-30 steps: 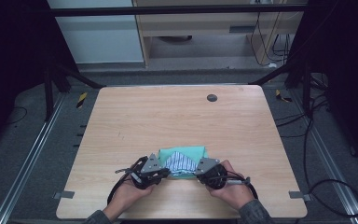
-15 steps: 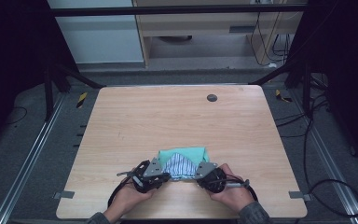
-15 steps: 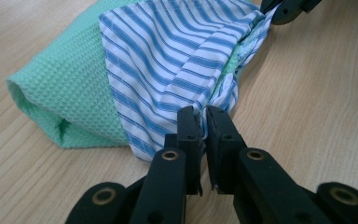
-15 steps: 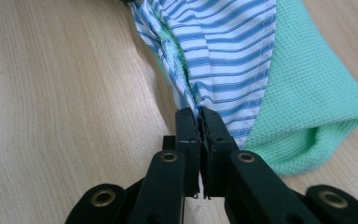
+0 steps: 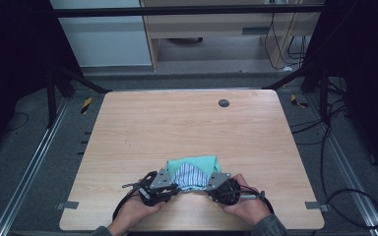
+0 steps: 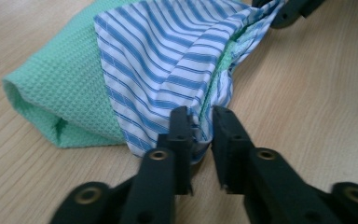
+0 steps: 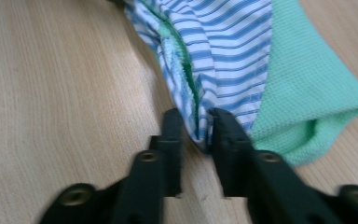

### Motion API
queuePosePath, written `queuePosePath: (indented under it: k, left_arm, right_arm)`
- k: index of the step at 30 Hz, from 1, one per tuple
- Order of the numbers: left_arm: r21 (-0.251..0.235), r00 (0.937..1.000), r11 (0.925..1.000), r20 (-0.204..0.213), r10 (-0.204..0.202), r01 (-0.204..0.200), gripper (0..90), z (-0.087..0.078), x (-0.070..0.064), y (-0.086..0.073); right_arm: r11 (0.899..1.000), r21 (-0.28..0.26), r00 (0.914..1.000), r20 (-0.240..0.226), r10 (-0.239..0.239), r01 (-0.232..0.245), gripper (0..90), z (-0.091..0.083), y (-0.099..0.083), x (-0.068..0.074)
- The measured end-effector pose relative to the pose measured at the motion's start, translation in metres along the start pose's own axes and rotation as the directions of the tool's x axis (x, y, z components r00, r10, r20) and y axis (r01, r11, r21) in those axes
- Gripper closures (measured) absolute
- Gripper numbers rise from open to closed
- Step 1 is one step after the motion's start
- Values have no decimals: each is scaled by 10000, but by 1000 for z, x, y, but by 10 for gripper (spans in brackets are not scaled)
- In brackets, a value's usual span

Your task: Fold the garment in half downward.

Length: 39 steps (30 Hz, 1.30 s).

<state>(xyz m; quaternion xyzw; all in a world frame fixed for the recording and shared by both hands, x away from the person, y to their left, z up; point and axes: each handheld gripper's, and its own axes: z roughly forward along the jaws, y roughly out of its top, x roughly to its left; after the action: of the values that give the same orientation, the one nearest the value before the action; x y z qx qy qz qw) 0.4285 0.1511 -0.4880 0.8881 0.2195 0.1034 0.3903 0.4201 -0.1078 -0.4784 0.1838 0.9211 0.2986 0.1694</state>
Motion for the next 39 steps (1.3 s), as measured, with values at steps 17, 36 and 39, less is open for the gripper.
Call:
queuePosePath:
  k: [17, 36, 39]
  left_arm:
    - [-175, 9984, 9995, -498, -264, 256, 405, -33, 9, 1]
    - [151, 9780, 9866, -1348, -1589, 1624, 125, -45, 48, -19]
    - [288, 9751, 9849, -1488, -1646, 1707, 111, -47, 55, -22]
  right_arm:
    - [9884, -167, 9842, 913, 1518, -1509, 301, -26, -30, -17]
    - [9381, -438, 9267, 1465, 3461, -3435, 70, -31, -51, -49]
    - [9317, -358, 9213, 1395, 3629, -3615, 63, -31, -55, -54]
